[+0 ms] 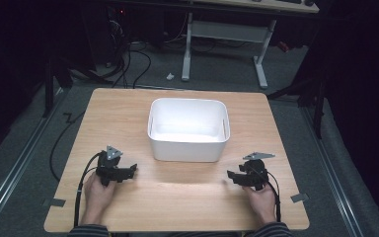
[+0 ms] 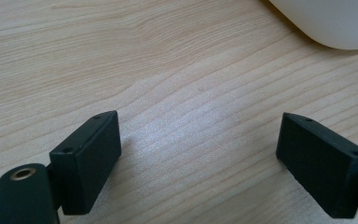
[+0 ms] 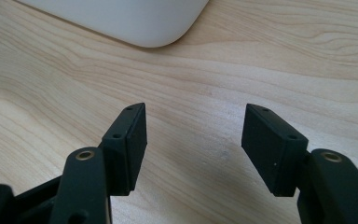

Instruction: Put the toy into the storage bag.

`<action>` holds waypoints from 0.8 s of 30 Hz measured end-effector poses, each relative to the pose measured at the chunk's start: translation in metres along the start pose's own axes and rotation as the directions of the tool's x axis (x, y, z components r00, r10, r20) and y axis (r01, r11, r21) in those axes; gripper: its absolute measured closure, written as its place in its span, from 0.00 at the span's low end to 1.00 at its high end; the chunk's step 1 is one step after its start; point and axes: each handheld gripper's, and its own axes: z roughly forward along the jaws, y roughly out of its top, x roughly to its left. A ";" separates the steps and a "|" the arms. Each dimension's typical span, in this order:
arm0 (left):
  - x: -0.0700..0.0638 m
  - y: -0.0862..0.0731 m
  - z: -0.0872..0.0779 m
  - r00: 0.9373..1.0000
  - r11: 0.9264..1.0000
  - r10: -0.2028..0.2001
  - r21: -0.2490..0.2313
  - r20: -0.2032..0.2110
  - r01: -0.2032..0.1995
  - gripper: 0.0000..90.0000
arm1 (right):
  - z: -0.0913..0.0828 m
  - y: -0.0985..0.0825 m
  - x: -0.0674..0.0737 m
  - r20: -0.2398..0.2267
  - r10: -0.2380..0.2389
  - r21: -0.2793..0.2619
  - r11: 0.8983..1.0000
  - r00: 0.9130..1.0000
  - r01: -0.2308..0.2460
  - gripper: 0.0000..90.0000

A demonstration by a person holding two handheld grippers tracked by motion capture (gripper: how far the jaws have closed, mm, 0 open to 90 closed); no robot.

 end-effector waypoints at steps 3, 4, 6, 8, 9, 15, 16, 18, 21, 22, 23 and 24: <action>0.000 0.000 0.000 1.000 1.000 0.000 0.000 0.000 0.000 0.16 | 0.004 0.000 0.003 0.026 -0.015 0.003 1.000 1.000 0.015 0.45; 0.000 0.000 0.000 1.000 1.000 0.000 0.000 0.000 0.000 0.16 | 0.005 0.000 0.003 0.033 -0.019 0.000 1.000 0.999 0.019 0.44; 0.000 0.000 0.000 1.000 1.000 0.001 0.000 0.000 -0.001 0.16 | 0.007 -0.001 0.005 0.064 -0.035 0.000 0.999 0.997 0.035 0.44; 0.000 0.000 0.000 1.000 1.000 0.001 0.000 -0.001 -0.001 0.16 | 0.009 -0.002 0.006 0.084 -0.051 -0.005 0.999 0.995 0.052 0.43; 0.000 0.000 0.000 1.000 1.000 0.001 0.001 -0.001 -0.001 0.16 | 0.012 -0.003 0.007 0.093 -0.055 -0.006 0.998 0.994 0.056 0.43; 0.000 0.000 0.000 1.000 1.000 0.001 0.000 -0.001 -0.001 0.16 | 0.020 -0.009 0.003 0.102 -0.063 -0.038 0.997 0.993 0.067 0.39; 0.000 0.000 0.000 1.000 1.000 0.001 0.000 -0.001 -0.001 0.16 | 0.021 -0.010 0.003 0.101 -0.060 -0.049 0.997 0.993 0.065 0.38; 0.000 0.000 0.000 1.000 1.000 0.001 0.000 -0.001 -0.001 0.16 | 0.022 -0.013 0.001 0.100 -0.066 -0.078 0.994 0.993 0.074 0.34; 0.000 0.000 0.000 1.000 1.000 0.001 0.000 -0.001 -0.001 0.15 | 0.024 -0.017 -0.001 0.098 -0.058 -0.116 0.991 0.993 0.069 0.32; 0.000 0.000 0.000 1.000 1.000 0.001 0.000 -0.001 -0.001 0.16 | 0.024 -0.017 -0.001 0.101 -0.065 -0.117 0.990 0.993 0.077 0.32; 0.000 0.000 0.000 1.000 1.000 0.001 0.000 -0.001 -0.001 0.16 | 0.024 -0.017 -0.001 0.101 -0.065 -0.117 0.990 0.993 0.077 0.32; 0.000 0.000 0.000 1.000 1.000 0.001 0.000 -0.001 -0.001 0.16 | 0.024 -0.017 -0.001 0.101 -0.064 -0.118 0.990 0.993 0.076 0.32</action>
